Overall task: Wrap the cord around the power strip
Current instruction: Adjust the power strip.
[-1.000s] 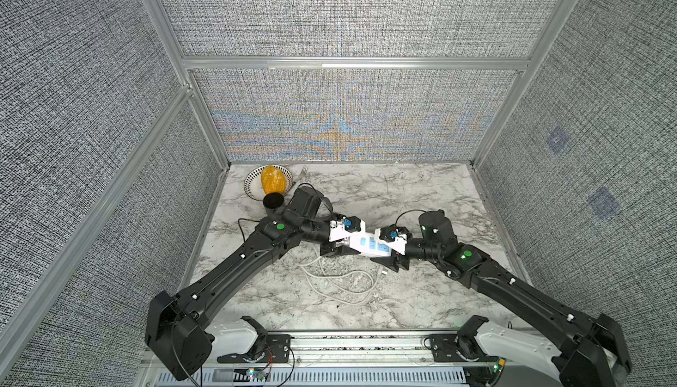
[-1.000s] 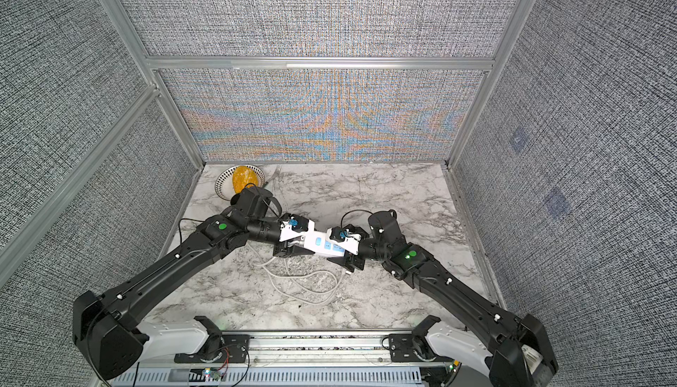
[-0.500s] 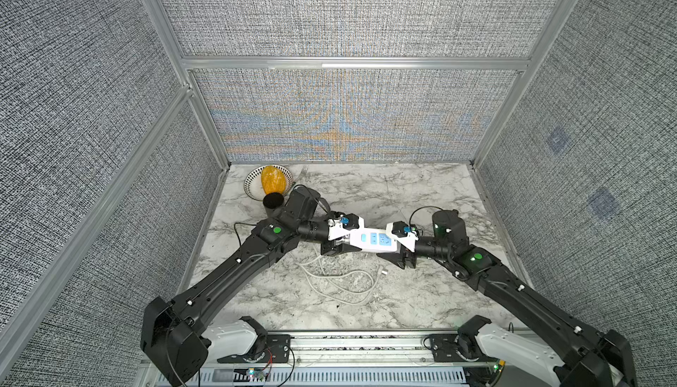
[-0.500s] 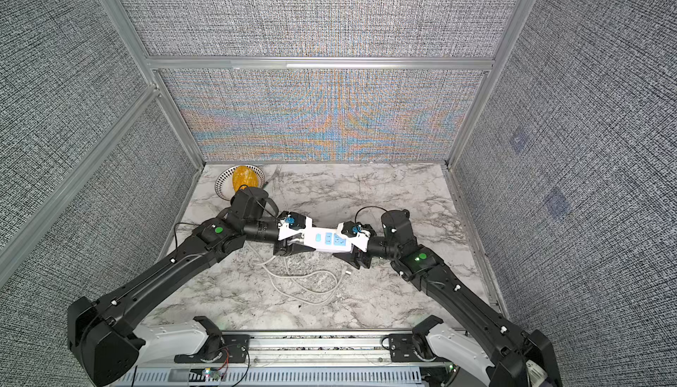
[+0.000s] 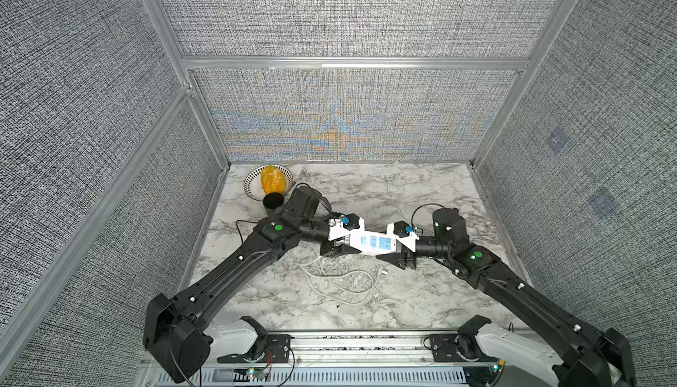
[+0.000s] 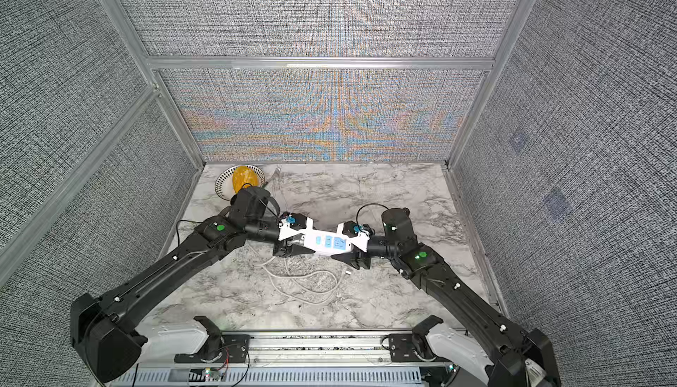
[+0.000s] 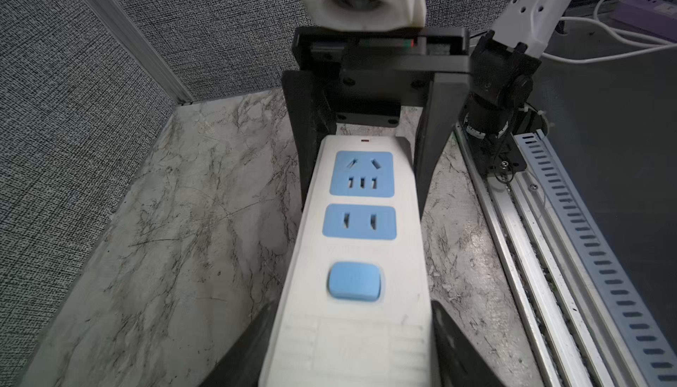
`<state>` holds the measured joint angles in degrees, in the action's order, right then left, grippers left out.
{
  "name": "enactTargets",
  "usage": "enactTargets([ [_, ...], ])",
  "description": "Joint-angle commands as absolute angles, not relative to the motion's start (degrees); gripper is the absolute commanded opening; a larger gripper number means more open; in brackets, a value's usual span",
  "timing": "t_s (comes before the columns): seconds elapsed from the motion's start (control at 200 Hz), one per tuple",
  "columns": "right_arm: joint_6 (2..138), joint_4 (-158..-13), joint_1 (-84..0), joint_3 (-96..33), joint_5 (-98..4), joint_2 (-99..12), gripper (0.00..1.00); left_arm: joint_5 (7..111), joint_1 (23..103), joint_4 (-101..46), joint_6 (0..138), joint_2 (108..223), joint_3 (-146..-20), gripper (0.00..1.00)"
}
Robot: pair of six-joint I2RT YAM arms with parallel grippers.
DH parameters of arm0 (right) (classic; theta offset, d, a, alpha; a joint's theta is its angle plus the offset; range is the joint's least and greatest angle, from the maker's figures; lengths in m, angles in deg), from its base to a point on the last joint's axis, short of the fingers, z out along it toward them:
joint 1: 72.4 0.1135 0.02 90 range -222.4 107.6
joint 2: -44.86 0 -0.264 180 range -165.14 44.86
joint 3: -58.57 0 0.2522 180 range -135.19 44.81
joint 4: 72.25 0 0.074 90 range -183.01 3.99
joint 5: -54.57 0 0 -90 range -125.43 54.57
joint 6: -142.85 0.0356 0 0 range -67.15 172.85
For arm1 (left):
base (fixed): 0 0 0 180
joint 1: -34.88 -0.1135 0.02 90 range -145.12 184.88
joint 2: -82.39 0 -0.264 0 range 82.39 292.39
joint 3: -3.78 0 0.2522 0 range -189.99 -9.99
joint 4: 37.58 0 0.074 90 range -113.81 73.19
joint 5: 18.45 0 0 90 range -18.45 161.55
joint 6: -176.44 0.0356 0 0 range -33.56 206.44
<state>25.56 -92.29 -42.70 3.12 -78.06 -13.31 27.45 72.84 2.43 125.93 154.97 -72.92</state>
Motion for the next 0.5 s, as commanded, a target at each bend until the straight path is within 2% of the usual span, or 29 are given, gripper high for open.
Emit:
enactTargets([
  [0.0,28.49,-90.87,-42.68,2.39,-77.42,-13.74,0.65,25.85,72.69,1.26,125.56,155.16,-73.70,0.00],
  [0.08,29.03,-91.24,-42.81,2.23,-77.03,-13.22,0.70,25.32,72.38,0.80,125.02,154.97,-73.72,0.00],
  [0.205,30.84,-88.99,-43.43,3.53,-77.58,-11.43,0.70,24.61,71.65,-1.39,123.43,154.19,-72.60,0.00],
  [0.495,35.50,-83.95,-44.72,5.69,-80.62,-9.60,0.53,24.26,71.36,-5.02,121.27,153.54,-70.11,0.00],
])
